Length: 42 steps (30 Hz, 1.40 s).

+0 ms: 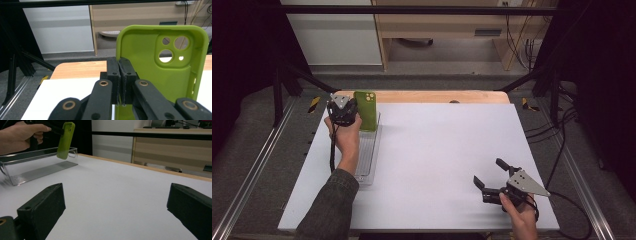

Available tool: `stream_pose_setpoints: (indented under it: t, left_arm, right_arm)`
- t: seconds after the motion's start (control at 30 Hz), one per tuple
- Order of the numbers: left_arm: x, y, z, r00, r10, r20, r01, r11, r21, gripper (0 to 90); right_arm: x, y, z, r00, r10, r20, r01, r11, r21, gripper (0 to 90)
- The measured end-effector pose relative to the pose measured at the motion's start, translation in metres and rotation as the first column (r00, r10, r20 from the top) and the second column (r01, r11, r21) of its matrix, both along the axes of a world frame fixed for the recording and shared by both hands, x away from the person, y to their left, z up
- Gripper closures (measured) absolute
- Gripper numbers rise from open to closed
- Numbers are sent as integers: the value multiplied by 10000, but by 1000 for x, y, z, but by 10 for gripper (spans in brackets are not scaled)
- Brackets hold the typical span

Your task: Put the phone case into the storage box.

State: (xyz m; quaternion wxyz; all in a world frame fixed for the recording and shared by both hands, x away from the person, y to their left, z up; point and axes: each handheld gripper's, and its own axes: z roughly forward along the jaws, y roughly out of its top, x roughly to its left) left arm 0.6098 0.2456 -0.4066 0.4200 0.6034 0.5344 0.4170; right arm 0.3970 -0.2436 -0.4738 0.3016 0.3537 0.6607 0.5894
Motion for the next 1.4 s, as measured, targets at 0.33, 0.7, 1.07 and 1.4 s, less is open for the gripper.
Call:
stream_pose_setpoints:
  t: [0.33,0.7,1.07,1.4]
  left_arm:
    - [0,0,-3,10000,-2,-86,2,10000,-20,874]
    - [1,-1,-4,9999,-10,-126,10,10000,-10,873]
    - [1,-3,-6,9997,-51,-228,52,10000,48,873]
    - [2,-3,-7,9996,-2,-298,2,10000,3,872]
  right_arm:
    - [0,0,0,10000,-26,-9,26,10000,14,18]
    - [0,-1,0,10000,-31,9,31,10000,18,18]
    - [0,0,0,10000,-29,-4,29,10000,28,18]
    - [0,0,0,10000,-35,-16,35,10000,23,18]
